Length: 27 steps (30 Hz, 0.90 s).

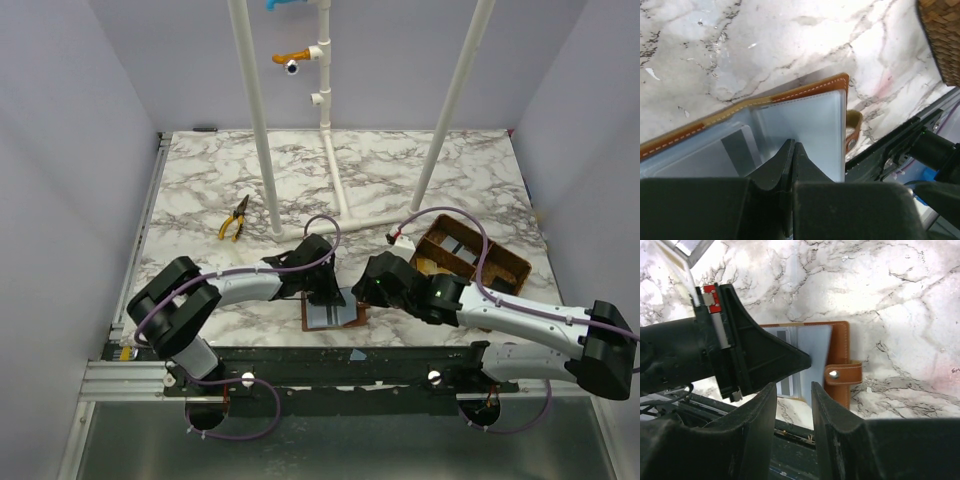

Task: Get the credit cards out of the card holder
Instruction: Remove the credit card from the card holder.

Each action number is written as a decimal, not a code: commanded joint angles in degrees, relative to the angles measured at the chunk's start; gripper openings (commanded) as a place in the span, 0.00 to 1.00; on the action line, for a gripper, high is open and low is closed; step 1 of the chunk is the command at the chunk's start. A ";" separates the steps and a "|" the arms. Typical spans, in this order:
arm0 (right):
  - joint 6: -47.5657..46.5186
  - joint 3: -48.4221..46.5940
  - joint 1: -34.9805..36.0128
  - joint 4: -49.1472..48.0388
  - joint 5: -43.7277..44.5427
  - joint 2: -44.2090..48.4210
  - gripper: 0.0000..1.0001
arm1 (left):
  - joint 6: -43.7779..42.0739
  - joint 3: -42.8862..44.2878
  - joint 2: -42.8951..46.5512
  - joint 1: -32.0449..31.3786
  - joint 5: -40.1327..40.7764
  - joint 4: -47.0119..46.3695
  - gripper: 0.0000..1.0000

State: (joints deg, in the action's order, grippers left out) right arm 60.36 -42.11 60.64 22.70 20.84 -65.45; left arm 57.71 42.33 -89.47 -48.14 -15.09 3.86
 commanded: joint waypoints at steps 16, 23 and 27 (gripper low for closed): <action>1.17 0.91 0.09 -7.15 -5.86 -7.09 0.35 | -1.81 1.12 5.56 -0.64 3.05 4.56 0.00; 0.91 -0.29 0.14 -8.54 -6.79 -8.73 0.34 | -1.38 -0.90 7.69 -0.55 3.40 4.48 0.00; 0.98 -0.74 0.14 -9.19 -7.32 -10.10 0.34 | -1.70 -2.21 10.31 0.00 5.60 6.43 0.00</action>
State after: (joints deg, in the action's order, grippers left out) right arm 61.04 -41.74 60.64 15.46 15.00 -74.00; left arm 56.93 41.89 -82.72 -48.51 -12.93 7.73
